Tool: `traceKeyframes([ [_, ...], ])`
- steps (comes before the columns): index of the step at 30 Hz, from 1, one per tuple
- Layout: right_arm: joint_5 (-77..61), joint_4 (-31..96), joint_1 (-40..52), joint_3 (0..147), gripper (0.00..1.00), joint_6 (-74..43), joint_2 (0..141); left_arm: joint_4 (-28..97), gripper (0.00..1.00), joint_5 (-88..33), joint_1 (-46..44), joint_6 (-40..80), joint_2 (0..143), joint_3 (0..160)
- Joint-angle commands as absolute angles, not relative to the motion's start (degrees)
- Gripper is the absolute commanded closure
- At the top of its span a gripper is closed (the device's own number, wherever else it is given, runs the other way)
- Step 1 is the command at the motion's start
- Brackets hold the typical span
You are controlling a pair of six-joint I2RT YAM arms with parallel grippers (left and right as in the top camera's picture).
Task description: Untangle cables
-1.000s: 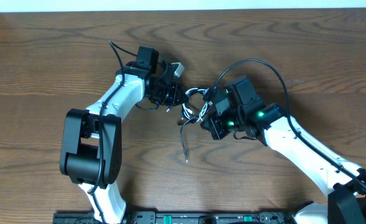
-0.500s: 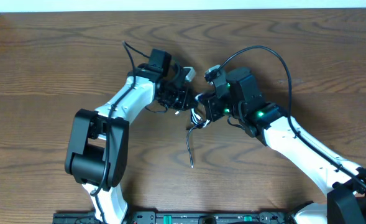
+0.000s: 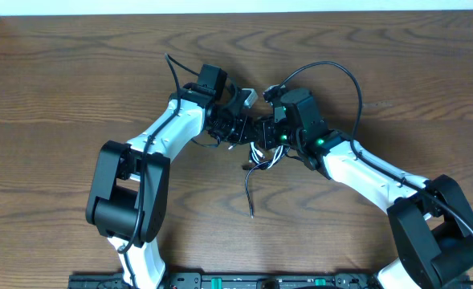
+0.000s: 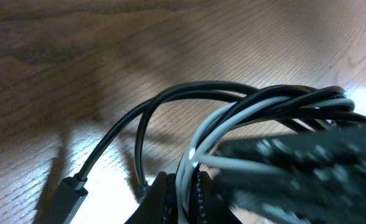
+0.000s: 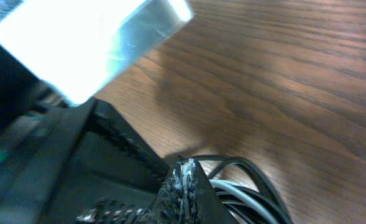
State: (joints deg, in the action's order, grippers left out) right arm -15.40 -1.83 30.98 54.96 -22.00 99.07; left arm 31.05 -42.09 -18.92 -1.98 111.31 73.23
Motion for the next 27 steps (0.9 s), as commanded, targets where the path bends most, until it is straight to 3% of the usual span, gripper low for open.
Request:
traceKeyframes([
  [1, -13.0, -0.2, 31.2, 54.8, 0.99, -23.1, 99.9, 31.0, 0.93, -44.3, -19.4, -3.2, 109.7, 74.0],
  [11, -13.0, 12.0, 31.2, 54.8, 0.99, -21.6, 99.9, 31.0, 0.93, -41.5, -19.4, -3.2, 109.7, 74.1],
  [22, -13.0, 13.2, 30.4, 56.3, 0.98, -20.5, 98.0, 31.0, 0.93, -41.5, -19.3, -3.1, 109.7, 74.1],
  [23, -13.0, 13.7, 30.1, 56.6, 0.96, -20.5, 97.4, 31.0, 0.92, -41.5, -19.3, -3.1, 109.7, 74.1],
  [27, -13.3, 16.2, 28.5, 57.6, 0.67, -20.6, 94.9, 31.0, 0.93, -42.1, -19.3, -3.2, 109.7, 74.0],
])
